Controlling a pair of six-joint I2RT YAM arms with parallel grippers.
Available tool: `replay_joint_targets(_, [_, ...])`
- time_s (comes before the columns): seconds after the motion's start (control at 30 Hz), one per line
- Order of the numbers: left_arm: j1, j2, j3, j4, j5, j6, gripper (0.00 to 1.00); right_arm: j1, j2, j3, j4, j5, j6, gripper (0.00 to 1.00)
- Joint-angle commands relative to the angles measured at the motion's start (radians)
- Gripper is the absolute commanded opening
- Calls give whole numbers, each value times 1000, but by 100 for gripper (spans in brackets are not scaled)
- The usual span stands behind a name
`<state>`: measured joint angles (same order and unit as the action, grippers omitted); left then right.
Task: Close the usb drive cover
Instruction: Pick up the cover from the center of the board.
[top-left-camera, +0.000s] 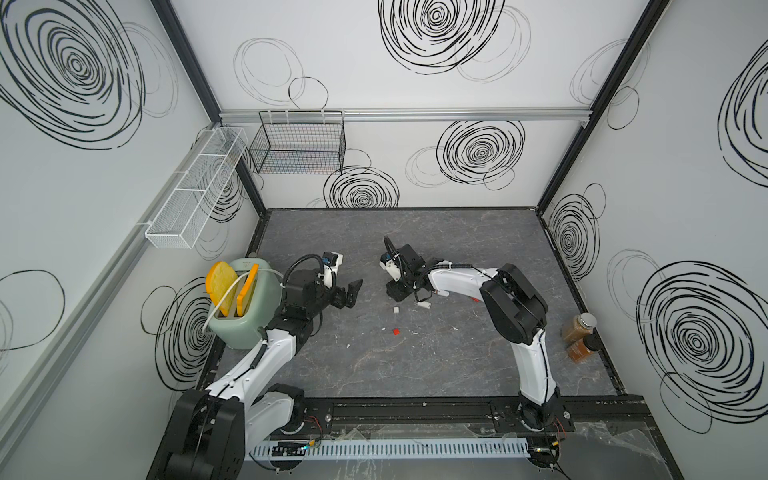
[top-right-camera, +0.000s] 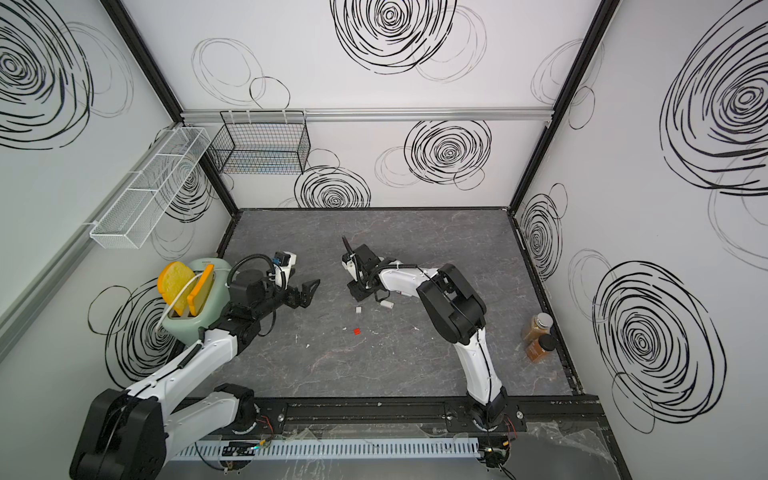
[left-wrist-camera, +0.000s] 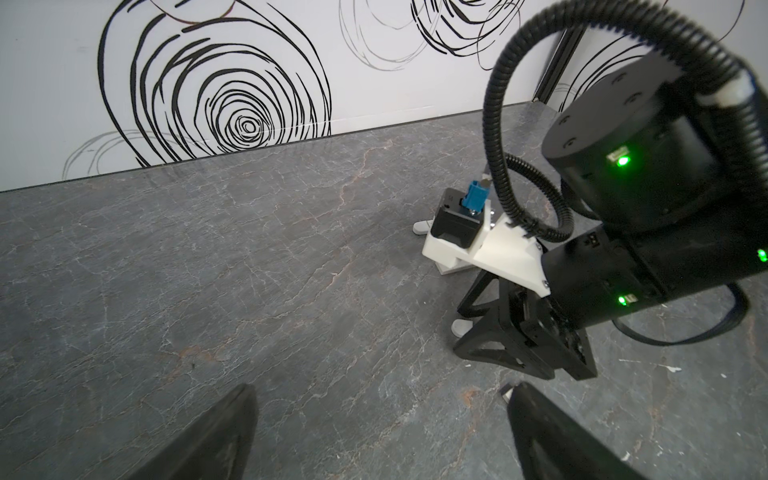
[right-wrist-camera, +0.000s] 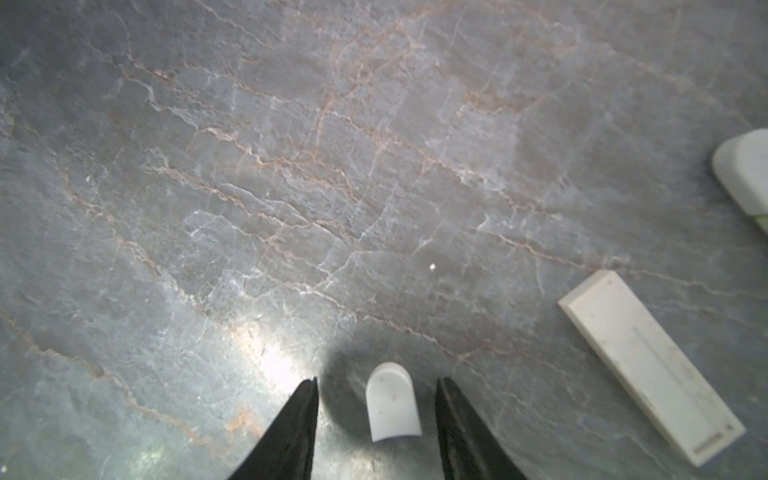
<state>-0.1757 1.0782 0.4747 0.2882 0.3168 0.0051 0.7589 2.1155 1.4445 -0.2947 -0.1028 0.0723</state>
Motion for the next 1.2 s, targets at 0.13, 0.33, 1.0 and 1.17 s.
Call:
replay_joint_targets(0.13, [2, 1, -4, 48, 9, 21, 98, 6, 9, -35, -87, 16, -14, 42])
replay_joint_targets(0.33, [4, -3, -4, 46, 7, 20, 98, 7, 4, -38, -97, 27, -16, 36])
replay_joint_targets(1.0, [2, -2, 1, 42, 8, 18, 98, 7, -34, -52, -99, 50, -34, 20])
replay_joint_targets(1.17, [-14, 3, 12, 30, 8, 22, 98, 0, -87, -56, -88, 49, -40, 17])
